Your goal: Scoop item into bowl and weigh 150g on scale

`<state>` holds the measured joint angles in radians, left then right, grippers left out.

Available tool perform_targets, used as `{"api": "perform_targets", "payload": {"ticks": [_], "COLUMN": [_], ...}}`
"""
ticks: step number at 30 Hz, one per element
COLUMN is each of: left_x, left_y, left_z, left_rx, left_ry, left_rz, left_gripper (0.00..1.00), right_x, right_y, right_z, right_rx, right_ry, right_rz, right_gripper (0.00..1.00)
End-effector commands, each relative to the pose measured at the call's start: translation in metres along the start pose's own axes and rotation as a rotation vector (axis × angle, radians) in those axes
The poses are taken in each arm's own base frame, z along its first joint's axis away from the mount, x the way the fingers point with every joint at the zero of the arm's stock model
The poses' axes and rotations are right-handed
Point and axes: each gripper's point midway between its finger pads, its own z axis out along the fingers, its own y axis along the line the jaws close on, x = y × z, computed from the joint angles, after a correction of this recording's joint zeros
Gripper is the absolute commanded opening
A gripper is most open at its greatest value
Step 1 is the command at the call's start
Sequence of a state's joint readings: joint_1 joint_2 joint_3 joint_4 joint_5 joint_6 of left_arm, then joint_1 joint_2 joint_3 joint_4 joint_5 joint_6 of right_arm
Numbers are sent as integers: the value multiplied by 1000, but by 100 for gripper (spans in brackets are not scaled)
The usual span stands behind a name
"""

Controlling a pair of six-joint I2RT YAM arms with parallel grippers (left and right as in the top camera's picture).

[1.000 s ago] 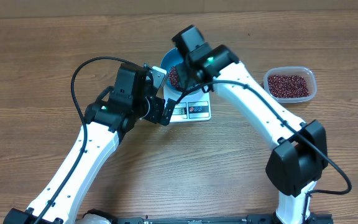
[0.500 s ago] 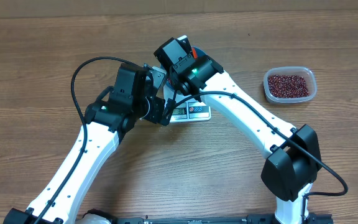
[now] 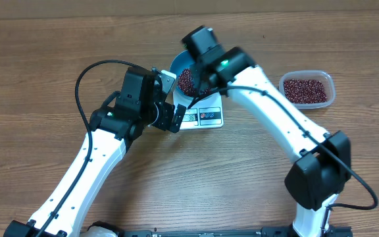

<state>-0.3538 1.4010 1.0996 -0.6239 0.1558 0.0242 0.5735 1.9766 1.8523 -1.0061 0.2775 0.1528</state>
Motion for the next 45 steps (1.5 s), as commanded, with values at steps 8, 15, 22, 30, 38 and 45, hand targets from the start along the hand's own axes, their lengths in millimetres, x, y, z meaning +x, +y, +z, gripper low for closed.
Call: {"api": "perform_targets", "payload": {"ticks": [8, 15, 22, 30, 38, 45], "left_x": [0, 0, 0, 1, 18, 24], "left_y": [-1, -1, -1, -3, -25, -33], "left_z": [0, 0, 0, 0, -3, -12], "left_rx": [-3, -3, -3, 5, 148, 190], "left_ry": [0, 0, 0, 1, 45, 50], "left_rz": [0, 0, 0, 0, 342, 386], "left_gripper": [100, 99, 100, 100, 99, 100], "right_x": [-28, -22, -13, 7, 32, 35], "right_y": [-6, -51, -128, -212, -257, -261], "right_z": [-51, -58, -82, -122, -130, -131], "right_rx": [-422, -470, -384, -265, -198, -192], "right_ry": [-53, -21, -54, -123, -105, -101], "right_rz": [99, 199, 323, 463, 569, 576], "right_gripper": [4, 4, 4, 4, 4, 4]}}
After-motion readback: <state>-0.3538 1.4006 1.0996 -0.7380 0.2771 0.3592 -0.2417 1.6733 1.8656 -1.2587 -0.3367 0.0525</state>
